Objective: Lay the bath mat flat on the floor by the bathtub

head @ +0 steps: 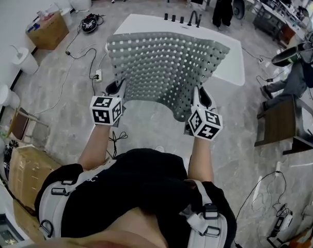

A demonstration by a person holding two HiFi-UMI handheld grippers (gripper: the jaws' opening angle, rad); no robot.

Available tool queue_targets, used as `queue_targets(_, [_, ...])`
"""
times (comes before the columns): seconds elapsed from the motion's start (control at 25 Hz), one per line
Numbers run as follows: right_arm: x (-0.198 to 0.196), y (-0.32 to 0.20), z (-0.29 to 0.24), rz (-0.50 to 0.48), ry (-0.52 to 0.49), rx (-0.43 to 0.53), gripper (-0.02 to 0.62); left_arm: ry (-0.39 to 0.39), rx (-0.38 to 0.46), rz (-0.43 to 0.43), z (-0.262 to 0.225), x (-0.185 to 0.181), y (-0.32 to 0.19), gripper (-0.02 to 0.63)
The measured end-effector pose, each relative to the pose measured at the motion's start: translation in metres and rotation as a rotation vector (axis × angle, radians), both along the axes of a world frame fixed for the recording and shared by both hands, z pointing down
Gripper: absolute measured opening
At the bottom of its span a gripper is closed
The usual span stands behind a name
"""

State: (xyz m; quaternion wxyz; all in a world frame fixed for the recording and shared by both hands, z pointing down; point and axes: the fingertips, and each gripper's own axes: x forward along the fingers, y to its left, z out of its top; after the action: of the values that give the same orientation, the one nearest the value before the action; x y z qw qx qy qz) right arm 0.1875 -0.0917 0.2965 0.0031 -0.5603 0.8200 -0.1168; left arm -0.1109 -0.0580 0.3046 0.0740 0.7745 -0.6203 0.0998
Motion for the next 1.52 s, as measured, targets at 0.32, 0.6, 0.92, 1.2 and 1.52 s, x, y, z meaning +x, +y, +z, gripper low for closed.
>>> queue_targets(0.32, [0.001,-0.071,0.017,-0.008,-0.012,-0.049,0.066,-0.014,-0.065,-0.013,0.02,0.0,-0.063,0.041])
queue_targets(0.6, [-0.002,-0.094,0.062,0.052,-0.035,-0.124,0.067,-0.039,-0.17,0.041,0.064,-0.004,-0.104,0.041])
queue_targets(0.92, [-0.021,-0.123,0.11,0.13,-0.045,-0.258,0.071,-0.065,-0.271,0.097,0.097,-0.039,-0.152,0.041])
queue_targets(1.2, [-0.022,-0.134,0.173,0.184,-0.002,-0.414,0.071,-0.056,-0.418,0.147,0.163,-0.048,-0.177,0.04])
queue_targets(1.52, [0.002,-0.147,0.277,0.24,0.046,-0.602,0.069,-0.052,-0.593,0.186,0.267,-0.032,-0.2,0.041])
